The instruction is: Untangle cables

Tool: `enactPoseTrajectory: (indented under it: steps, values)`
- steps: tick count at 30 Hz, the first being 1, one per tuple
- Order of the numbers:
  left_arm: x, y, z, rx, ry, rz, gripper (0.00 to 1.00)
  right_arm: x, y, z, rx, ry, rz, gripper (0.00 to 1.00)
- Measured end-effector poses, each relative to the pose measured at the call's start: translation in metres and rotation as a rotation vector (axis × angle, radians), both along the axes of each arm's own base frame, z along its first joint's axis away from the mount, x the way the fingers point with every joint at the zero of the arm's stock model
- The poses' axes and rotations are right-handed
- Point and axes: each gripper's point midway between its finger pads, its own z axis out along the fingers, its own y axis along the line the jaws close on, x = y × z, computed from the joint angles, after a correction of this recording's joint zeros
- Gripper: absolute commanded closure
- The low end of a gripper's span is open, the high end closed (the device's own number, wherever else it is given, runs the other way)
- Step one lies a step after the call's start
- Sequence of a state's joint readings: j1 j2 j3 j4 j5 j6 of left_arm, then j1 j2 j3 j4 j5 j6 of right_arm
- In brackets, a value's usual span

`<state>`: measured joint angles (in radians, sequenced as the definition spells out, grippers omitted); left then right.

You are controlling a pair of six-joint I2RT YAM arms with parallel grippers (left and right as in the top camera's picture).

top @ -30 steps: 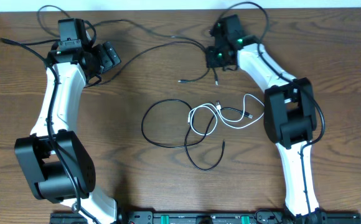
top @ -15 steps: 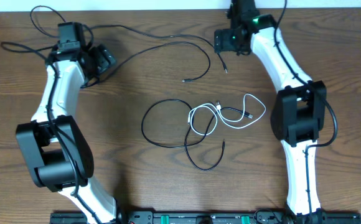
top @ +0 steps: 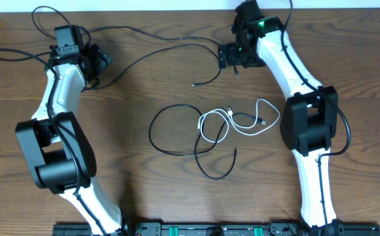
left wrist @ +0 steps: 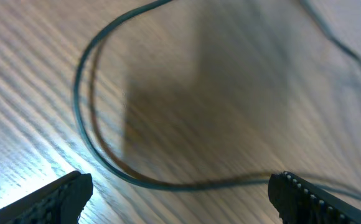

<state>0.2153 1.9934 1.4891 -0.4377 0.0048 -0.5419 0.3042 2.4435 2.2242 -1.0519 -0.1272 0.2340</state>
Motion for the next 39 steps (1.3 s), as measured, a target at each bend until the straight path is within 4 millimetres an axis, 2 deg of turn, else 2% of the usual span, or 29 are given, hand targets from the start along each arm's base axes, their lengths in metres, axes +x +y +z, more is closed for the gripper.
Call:
enactPoseTrajectory:
  steps: [5, 9, 11, 15, 23, 24, 28, 32, 35, 39]
  values:
    - [-0.012, 0.018, -0.038, -0.030, 0.083, 0.072, 0.05, -0.008, 0.018, 0.000, 0.004, 0.007, 0.037, 0.01]
    - [-0.020, 0.028, -0.066, -0.044, 0.138, 0.098, 0.14, -0.011, 0.027, 0.000, 0.005, 0.004, 0.057, 0.01]
    - [-0.018, 0.030, -0.068, -0.040, 0.132, 0.098, 0.30, -0.012, 0.029, 0.000, 0.005, 0.004, 0.062, 0.01]
    - [-0.012, 0.030, -0.066, -0.037, 0.108, 0.097, 0.54, -0.013, 0.029, 0.000, 0.004, 0.006, 0.061, 0.01]
    - [-0.010, 0.029, -0.073, -0.054, 0.107, 0.112, 0.90, -0.014, 0.028, -0.001, 0.001, 0.014, 0.061, 0.01]
    - [-0.007, 0.028, -0.072, -0.063, 0.093, 0.111, 0.92, -0.015, 0.028, -0.001, 0.001, 0.016, 0.061, 0.01]
    - [0.005, 0.026, -0.068, -0.076, 0.041, 0.095, 0.92, -0.017, 0.027, -0.001, -0.003, 0.024, 0.061, 0.01]
    - [0.029, 0.019, -0.054, -0.118, -0.076, 0.049, 0.93, -0.019, 0.026, -0.002, -0.006, 0.036, 0.061, 0.01]
    - [0.059, 0.006, -0.032, -0.180, -0.229, -0.028, 0.92, -0.021, 0.025, -0.003, -0.009, 0.044, 0.061, 0.01]
    - [0.096, -0.009, 0.012, -0.278, -0.465, -0.091, 0.92, -0.023, 0.025, -0.003, -0.011, 0.050, 0.061, 0.01]
